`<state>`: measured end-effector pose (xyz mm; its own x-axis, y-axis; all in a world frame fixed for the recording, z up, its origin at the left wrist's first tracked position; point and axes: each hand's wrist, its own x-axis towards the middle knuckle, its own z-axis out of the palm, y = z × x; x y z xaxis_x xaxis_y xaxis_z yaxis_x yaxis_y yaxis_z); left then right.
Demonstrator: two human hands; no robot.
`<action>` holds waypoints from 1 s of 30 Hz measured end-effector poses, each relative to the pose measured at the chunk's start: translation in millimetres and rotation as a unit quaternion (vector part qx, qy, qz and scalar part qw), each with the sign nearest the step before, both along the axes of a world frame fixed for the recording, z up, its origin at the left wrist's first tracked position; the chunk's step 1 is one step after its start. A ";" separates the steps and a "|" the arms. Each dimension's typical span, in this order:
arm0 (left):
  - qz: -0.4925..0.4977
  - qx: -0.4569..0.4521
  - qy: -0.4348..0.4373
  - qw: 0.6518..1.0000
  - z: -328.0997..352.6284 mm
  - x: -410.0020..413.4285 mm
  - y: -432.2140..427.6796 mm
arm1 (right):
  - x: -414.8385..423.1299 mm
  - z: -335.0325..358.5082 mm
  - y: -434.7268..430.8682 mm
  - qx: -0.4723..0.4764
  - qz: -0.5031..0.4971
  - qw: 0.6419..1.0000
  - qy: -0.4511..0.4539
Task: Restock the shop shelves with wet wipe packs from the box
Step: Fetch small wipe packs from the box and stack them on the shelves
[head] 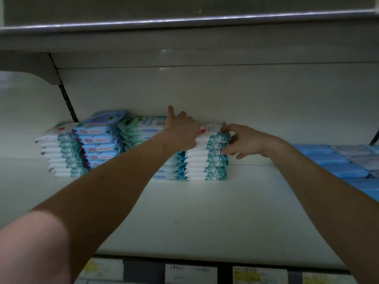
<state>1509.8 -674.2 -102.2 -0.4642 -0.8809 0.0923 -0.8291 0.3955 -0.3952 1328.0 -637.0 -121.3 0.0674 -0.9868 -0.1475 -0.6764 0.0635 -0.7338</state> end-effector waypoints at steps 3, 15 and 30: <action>0.004 -0.033 -0.031 0.999 -3.7 -2.2 2.6 | 5.1 -17.1 -0.3 -0.104 -0.006 0.991 0.081; 0.019 -0.091 -0.037 0.995 -13.7 -8.6 23.5 | 30.3 -9.4 13.0 -0.283 0.027 0.908 0.307; 0.035 -0.140 0.133 0.981 -28.4 13.5 57.3 | 65.8 8.6 38.8 -0.265 0.020 0.932 0.248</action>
